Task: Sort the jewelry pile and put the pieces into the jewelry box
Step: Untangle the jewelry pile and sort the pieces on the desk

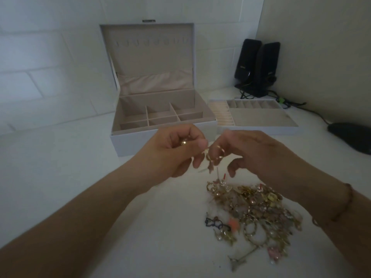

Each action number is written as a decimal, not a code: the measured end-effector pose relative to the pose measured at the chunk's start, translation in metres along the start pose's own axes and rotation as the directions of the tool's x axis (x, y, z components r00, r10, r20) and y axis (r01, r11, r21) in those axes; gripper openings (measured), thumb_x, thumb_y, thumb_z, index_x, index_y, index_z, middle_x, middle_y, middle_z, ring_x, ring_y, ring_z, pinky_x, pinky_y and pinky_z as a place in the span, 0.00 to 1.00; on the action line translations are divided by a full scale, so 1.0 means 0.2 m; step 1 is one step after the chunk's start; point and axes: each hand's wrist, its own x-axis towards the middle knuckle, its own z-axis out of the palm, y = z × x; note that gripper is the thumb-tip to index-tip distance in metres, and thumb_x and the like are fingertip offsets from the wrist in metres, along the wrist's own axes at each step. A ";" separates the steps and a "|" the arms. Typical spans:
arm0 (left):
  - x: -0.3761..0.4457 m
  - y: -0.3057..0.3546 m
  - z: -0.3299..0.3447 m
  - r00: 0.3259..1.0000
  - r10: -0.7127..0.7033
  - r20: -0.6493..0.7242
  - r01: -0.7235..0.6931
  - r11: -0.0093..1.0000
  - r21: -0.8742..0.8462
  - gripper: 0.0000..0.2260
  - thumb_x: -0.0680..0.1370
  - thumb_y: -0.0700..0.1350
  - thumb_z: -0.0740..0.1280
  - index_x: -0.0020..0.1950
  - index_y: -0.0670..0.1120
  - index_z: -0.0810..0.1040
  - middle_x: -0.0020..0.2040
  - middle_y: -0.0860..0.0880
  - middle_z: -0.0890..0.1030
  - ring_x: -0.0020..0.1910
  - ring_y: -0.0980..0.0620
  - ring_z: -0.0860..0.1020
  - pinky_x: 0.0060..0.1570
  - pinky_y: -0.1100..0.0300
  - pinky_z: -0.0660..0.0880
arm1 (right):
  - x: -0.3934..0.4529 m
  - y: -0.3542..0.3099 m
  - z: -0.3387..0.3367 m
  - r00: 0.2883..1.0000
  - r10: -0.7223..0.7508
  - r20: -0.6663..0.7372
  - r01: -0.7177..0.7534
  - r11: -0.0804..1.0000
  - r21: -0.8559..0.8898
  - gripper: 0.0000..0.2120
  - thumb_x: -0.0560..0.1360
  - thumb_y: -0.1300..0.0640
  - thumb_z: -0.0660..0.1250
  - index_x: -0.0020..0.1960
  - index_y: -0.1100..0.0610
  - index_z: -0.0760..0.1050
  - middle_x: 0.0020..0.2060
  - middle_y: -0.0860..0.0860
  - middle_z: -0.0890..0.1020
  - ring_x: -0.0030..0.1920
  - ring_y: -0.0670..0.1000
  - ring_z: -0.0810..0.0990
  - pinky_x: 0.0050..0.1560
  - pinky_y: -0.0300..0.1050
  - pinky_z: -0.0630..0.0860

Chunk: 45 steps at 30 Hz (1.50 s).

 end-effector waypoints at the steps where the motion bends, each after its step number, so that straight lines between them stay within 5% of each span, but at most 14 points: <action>1: 0.00 0.01 -0.01 1.000 -0.003 -0.018 0.003 0.999 -0.032 0.07 0.76 0.44 0.65 0.38 0.45 0.75 0.29 0.47 0.75 0.19 0.58 0.62 0.22 0.69 0.58 | 0.00 0.00 0.01 1.000 -0.007 0.018 0.006 0.998 0.058 0.17 0.80 0.47 0.57 0.46 0.57 0.79 0.42 0.53 0.84 0.47 0.55 0.82 0.39 0.46 0.76; 5: 0.01 0.02 -0.02 0.998 -0.022 -0.051 0.015 0.992 -0.123 0.10 0.76 0.45 0.64 0.35 0.50 0.78 0.30 0.47 0.75 0.19 0.56 0.60 0.22 0.67 0.55 | -0.01 0.01 0.04 0.999 -0.029 0.022 0.029 1.000 -0.002 0.16 0.68 0.50 0.74 0.52 0.51 0.75 0.39 0.53 0.86 0.41 0.51 0.84 0.44 0.45 0.76; 13: 0.01 0.02 -0.03 0.989 -0.022 -0.146 -0.001 0.988 -0.152 0.07 0.74 0.44 0.65 0.38 0.44 0.74 0.27 0.47 0.73 0.20 0.56 0.58 0.21 0.69 0.55 | -0.03 0.00 0.06 0.981 -0.115 -0.156 0.086 0.980 -0.182 0.07 0.71 0.53 0.72 0.46 0.50 0.75 0.27 0.53 0.82 0.25 0.47 0.76 0.31 0.36 0.73; 16: 0.02 0.02 -0.04 0.985 -0.024 -0.168 0.000 0.990 -0.141 0.07 0.74 0.44 0.65 0.38 0.44 0.74 0.27 0.47 0.72 0.19 0.57 0.59 0.21 0.69 0.55 | -0.03 0.00 0.06 0.977 -0.152 -0.150 0.114 0.965 -0.234 0.04 0.72 0.53 0.71 0.40 0.51 0.78 0.26 0.53 0.81 0.25 0.49 0.79 0.33 0.41 0.77; 19: 0.02 0.02 -0.04 0.979 -0.018 -0.205 -0.005 0.994 -0.112 0.07 0.74 0.44 0.66 0.36 0.46 0.75 0.26 0.47 0.73 0.19 0.56 0.58 0.22 0.68 0.53 | -0.04 -0.01 0.04 0.979 -0.186 -0.089 0.158 0.954 -0.256 0.04 0.71 0.51 0.72 0.39 0.50 0.80 0.27 0.54 0.81 0.26 0.50 0.80 0.32 0.38 0.75; 23: 0.03 0.01 -0.04 0.974 -0.054 -0.219 0.031 0.994 -0.108 0.05 0.72 0.42 0.64 0.36 0.47 0.76 0.27 0.47 0.72 0.19 0.56 0.58 0.22 0.69 0.52 | -0.08 -0.05 0.00 0.967 -0.190 0.167 0.235 0.919 -0.318 0.04 0.71 0.50 0.72 0.39 0.48 0.80 0.31 0.49 0.82 0.30 0.50 0.80 0.37 0.50 0.79; 27: 0.02 0.01 -0.03 0.971 -0.118 -0.209 0.098 0.990 -0.106 0.07 0.69 0.41 0.62 0.45 0.43 0.76 0.29 0.48 0.69 0.19 0.60 0.63 0.21 0.70 0.55 | -0.11 -0.06 0.03 0.932 -0.128 0.339 0.297 0.805 -0.513 0.06 0.72 0.46 0.70 0.42 0.48 0.82 0.37 0.42 0.83 0.39 0.45 0.81 0.41 0.39 0.77; 29: 0.02 0.00 -0.01 0.973 -0.116 -0.201 0.096 0.989 -0.108 0.10 0.69 0.41 0.61 0.48 0.43 0.77 0.29 0.49 0.68 0.20 0.59 0.62 0.22 0.69 0.54 | -0.10 -0.05 0.06 0.954 -0.177 0.241 0.287 0.767 -0.574 0.12 0.71 0.40 0.66 0.42 0.47 0.82 0.38 0.41 0.83 0.41 0.42 0.81 0.41 0.33 0.75; 31: 0.01 0.00 0.00 0.981 -0.098 -0.170 0.075 0.988 -0.135 0.10 0.70 0.41 0.61 0.48 0.45 0.78 0.29 0.48 0.67 0.21 0.56 0.58 0.24 0.67 0.51 | -0.09 -0.05 0.08 0.970 -0.244 -0.012 0.208 0.851 -0.483 0.16 0.68 0.35 0.64 0.41 0.45 0.81 0.35 0.41 0.83 0.37 0.41 0.81 0.38 0.32 0.75; 35: 0.01 -0.01 0.04 0.995 -0.065 -0.079 0.050 0.982 -0.181 0.11 0.71 0.40 0.59 0.47 0.46 0.79 0.29 0.46 0.66 0.23 0.55 0.56 0.23 0.68 0.53 | -0.06 -0.03 0.07 0.896 -0.297 -0.329 0.201 0.933 -0.297 0.13 0.65 0.41 0.70 0.45 0.47 0.77 0.30 0.43 0.83 0.30 0.42 0.81 0.31 0.29 0.72; 38: 0.00 -0.02 0.06 0.996 -0.088 -0.021 0.082 0.976 -0.200 0.10 0.72 0.40 0.58 0.47 0.46 0.77 0.29 0.46 0.66 0.22 0.55 0.58 0.23 0.69 0.56 | -0.05 -0.02 0.06 0.878 -0.338 -0.339 0.256 0.930 -0.265 0.07 0.68 0.50 0.73 0.45 0.48 0.79 0.31 0.45 0.84 0.32 0.43 0.82 0.34 0.31 0.75; 41: 0.01 -0.03 0.06 0.985 -0.158 0.066 0.171 0.935 -0.311 0.08 0.76 0.48 0.60 0.50 0.46 0.76 0.29 0.47 0.69 0.21 0.55 0.58 0.23 0.66 0.52 | -0.04 0.00 0.04 0.811 -0.483 -0.330 0.322 0.840 -0.438 0.01 0.71 0.54 0.72 0.42 0.49 0.81 0.33 0.44 0.83 0.35 0.43 0.82 0.34 0.30 0.73; 45: 0.01 -0.05 0.05 0.968 -0.219 0.125 0.251 0.879 -0.405 0.22 0.78 0.63 0.55 0.55 0.46 0.76 0.33 0.44 0.73 0.21 0.54 0.63 0.24 0.62 0.52 | -0.05 -0.01 0.05 0.763 -0.607 -0.223 0.399 0.713 -0.576 0.02 0.73 0.53 0.70 0.41 0.49 0.80 0.34 0.41 0.81 0.36 0.45 0.78 0.37 0.29 0.70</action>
